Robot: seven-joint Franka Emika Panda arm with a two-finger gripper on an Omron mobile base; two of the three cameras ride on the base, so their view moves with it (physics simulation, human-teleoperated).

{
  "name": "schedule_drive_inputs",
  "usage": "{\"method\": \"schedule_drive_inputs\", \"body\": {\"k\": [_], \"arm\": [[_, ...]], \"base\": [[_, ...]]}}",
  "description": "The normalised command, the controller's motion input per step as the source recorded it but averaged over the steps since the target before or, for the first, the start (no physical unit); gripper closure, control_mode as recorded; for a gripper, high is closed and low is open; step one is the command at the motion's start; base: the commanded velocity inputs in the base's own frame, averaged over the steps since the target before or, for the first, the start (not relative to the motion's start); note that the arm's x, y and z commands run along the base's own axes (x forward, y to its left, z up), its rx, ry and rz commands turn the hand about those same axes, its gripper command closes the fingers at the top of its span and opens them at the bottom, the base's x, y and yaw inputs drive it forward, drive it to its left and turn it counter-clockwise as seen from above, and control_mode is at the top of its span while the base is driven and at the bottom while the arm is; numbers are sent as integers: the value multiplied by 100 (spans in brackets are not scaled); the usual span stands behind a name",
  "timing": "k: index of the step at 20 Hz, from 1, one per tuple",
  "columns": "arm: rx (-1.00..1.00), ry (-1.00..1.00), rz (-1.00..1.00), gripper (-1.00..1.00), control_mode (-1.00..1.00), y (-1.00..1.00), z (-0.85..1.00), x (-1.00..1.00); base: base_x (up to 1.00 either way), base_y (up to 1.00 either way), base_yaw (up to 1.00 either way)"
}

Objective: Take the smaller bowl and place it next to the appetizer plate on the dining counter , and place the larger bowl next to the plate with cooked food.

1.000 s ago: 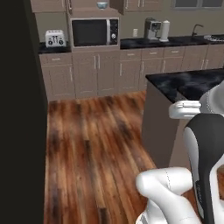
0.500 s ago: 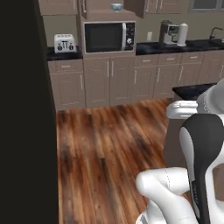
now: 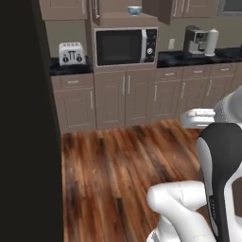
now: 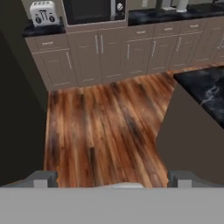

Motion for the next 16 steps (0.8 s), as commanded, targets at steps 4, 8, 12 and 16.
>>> {"method": "schedule_drive_inputs", "body": {"k": [4,8,12,16], "arm": [[0,0,0,-100,100,0,0,0],[0,0,0,-100,100,0,0,0],[0,0,0,-100,100,0,0,0],[0,0,0,-100,100,0,0,0]], "base": [[100,0,0],[100,0,0],[100,-13,0],[100,-9,0]]}}
